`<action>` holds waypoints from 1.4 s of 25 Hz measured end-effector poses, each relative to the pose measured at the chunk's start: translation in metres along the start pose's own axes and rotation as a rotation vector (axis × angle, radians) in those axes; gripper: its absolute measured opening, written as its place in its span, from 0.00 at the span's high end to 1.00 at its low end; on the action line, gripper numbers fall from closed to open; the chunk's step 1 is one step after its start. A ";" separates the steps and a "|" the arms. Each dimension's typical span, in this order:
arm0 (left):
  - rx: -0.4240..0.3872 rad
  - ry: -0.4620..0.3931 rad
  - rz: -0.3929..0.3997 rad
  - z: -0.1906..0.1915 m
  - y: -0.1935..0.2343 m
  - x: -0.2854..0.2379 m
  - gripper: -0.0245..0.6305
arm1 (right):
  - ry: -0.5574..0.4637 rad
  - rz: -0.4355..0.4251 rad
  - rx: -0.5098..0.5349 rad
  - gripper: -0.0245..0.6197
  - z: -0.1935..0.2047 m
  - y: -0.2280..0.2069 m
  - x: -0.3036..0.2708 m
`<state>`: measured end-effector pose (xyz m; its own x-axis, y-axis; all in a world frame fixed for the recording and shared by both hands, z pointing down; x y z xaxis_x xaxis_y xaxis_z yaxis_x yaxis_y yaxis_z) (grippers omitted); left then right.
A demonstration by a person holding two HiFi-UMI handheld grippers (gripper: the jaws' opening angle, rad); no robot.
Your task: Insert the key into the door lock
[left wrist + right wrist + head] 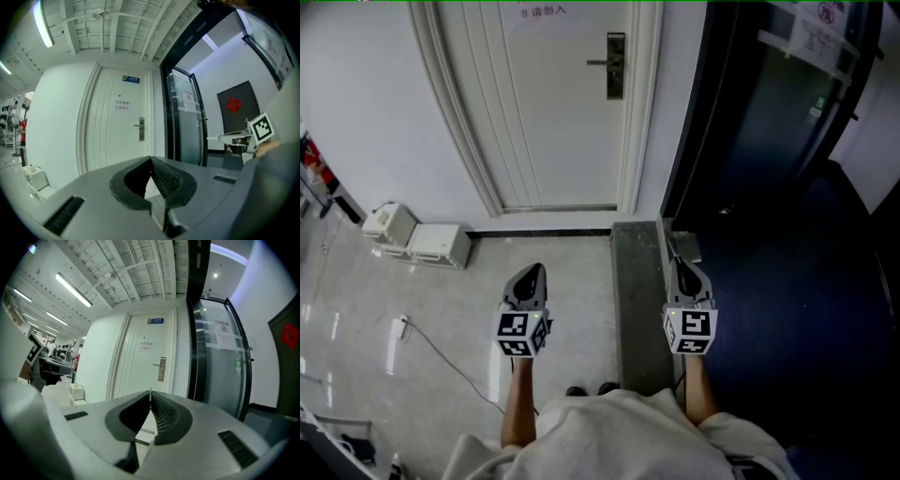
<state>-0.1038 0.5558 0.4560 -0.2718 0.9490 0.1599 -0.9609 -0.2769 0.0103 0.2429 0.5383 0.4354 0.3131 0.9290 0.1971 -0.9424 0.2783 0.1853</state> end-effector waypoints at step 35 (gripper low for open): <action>0.030 0.015 0.042 0.049 0.144 -0.245 0.94 | 0.036 -0.021 0.054 0.92 0.053 0.003 -0.283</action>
<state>-0.1728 0.2759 0.4667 -0.3130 0.9385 0.1459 -0.9465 -0.3210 0.0339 0.1574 0.2632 0.4313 0.3274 0.9315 0.1582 -0.9277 0.2850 0.2413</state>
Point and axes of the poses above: the fingertips, and each gripper's own axes: x backward along the fingers, y to its left, z out of its underside, the point moved 10 cm from there along x, backward along the fingers, and after that the axes turned 13 degrees about -y, right-handed, at the moved point
